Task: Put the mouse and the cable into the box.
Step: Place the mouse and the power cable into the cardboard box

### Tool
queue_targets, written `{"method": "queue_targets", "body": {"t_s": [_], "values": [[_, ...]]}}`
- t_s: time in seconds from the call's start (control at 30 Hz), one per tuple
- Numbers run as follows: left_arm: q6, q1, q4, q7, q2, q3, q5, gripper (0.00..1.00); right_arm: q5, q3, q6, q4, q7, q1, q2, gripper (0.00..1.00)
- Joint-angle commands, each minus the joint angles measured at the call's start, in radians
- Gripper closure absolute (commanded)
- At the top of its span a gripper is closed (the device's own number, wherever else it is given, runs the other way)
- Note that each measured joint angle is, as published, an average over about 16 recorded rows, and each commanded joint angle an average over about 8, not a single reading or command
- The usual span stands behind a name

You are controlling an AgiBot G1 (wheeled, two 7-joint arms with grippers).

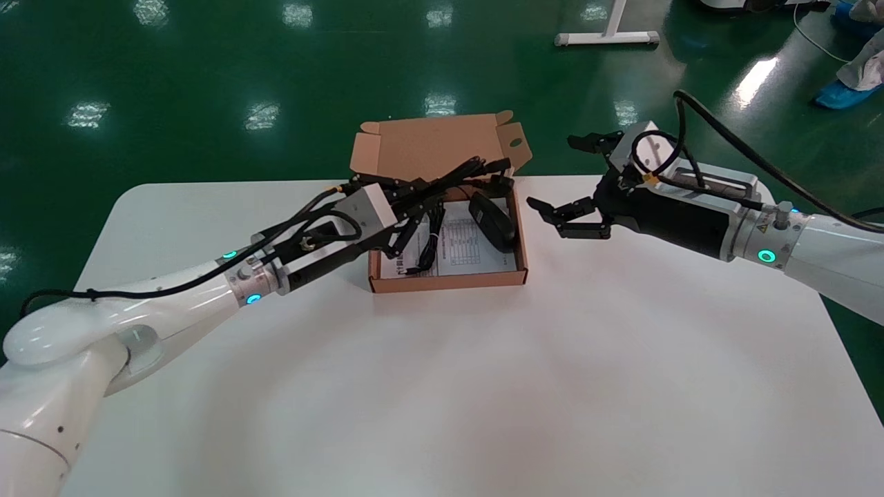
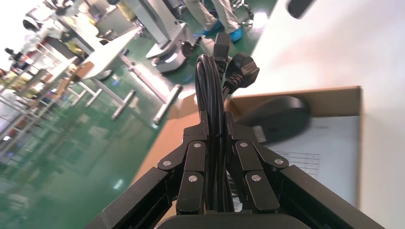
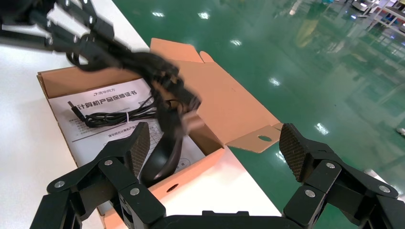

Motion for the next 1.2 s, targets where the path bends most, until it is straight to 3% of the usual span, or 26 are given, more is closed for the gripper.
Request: {"method": "queue_targets", "body": {"t_s": [0.03,0.1,0.13,0.33,0.4,0.83,1.2], "values": [[0.016,-0.011,0.035,0.018,0.009,0.005,0.004,1.00,0.000,0.000,-0.001,-0.003,-0.002,0.001,0.000,0.00],[0.017,-0.015,0.074,0.037,0.021,0.000,-0.004,0.97,0.000,0.000,-0.001,-0.005,-0.003,0.002,-0.001,0.00],[0.016,-0.016,0.091,0.045,0.026,-0.003,-0.008,0.89,0.000,0.000,-0.002,-0.006,-0.004,0.002,-0.001,0.00],[0.011,-0.021,0.168,0.079,0.049,-0.023,-0.032,0.14,0.002,0.001,-0.004,-0.009,-0.005,0.004,0.000,0.00],[0.011,-0.021,0.174,0.081,0.051,-0.024,-0.033,0.00,0.002,0.001,-0.005,-0.010,-0.005,0.004,0.001,0.00],[0.028,-0.036,0.173,0.065,0.056,-0.034,-0.054,0.00,0.027,0.019,-0.009,-0.010,-0.009,0.008,0.028,0.00],[0.109,-0.066,0.231,-0.067,0.114,-0.135,-0.250,0.00,0.166,0.118,0.033,-0.050,-0.005,-0.013,0.081,0.00]]}}
